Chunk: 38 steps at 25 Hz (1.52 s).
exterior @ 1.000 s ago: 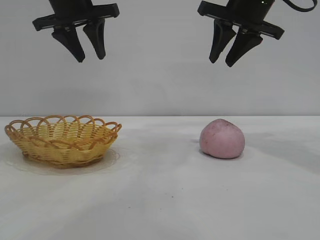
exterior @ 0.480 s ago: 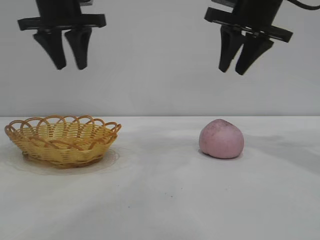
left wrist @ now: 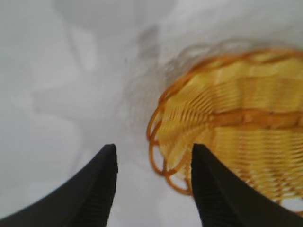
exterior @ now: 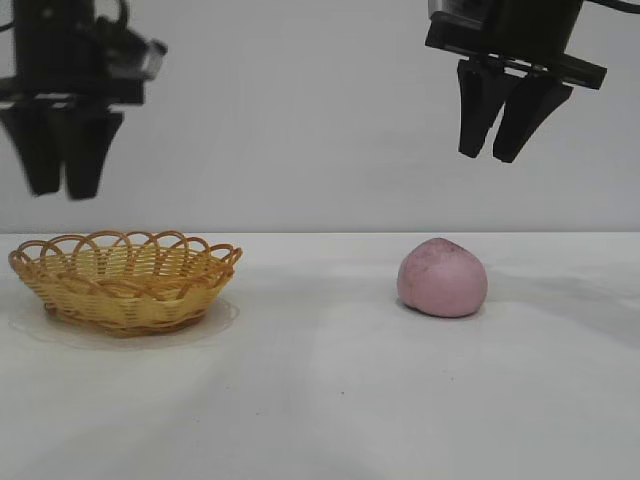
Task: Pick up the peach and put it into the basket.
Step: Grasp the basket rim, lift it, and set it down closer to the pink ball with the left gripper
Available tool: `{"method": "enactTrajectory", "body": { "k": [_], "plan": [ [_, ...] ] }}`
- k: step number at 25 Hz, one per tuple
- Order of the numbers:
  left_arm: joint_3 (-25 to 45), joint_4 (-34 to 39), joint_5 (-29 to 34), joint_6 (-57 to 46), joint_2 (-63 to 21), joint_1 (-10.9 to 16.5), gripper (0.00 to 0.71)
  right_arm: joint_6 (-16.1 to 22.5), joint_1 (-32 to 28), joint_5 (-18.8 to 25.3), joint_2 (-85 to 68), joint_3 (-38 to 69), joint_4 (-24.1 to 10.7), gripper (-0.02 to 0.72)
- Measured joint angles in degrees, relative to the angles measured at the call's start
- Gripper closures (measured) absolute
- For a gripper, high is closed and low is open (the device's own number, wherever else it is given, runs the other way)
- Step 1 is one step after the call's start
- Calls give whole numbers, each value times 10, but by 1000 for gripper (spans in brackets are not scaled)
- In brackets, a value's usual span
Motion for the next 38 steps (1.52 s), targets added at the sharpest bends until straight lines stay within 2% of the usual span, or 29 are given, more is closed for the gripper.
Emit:
{"method": "enactTrajectory", "body": {
  "k": [2, 10, 14, 15, 18, 19, 25, 30, 35, 38],
  "plan": [
    [10, -8, -16, 5, 1, 10, 364, 0, 0, 0, 0, 0, 2, 454],
    [11, -52, -50, 24, 35, 12, 364, -3, 0, -4, 0, 0, 7, 454],
    [11, -63, -53, 25, 54, 12, 614, -7, 0, -4, 0, 0, 8, 454],
    [11, -66, -53, 19, 53, 12, 646, -7, 0, -4, 0, 0, 8, 454],
    [20, -103, -66, -2, 44, 13, 642, -8, 0, -4, 0, 0, 4, 454],
    [33, -129, -75, -3, 35, 13, 710, -8, 0, -4, 0, 0, 3, 454],
    [179, -325, -175, 22, -32, 10, 710, -8, 0, -8, 0, 0, 1, 454],
    [316, -447, -259, 79, -73, -1, 710, -9, 0, -13, 0, 0, 1, 454],
    [355, -550, -275, 166, -79, -1, 710, -9, 0, -20, 0, 0, 2, 454],
    [357, -565, -273, 183, -79, -1, 710, -9, 0, -21, 0, 0, 3, 454]
  ]
}}
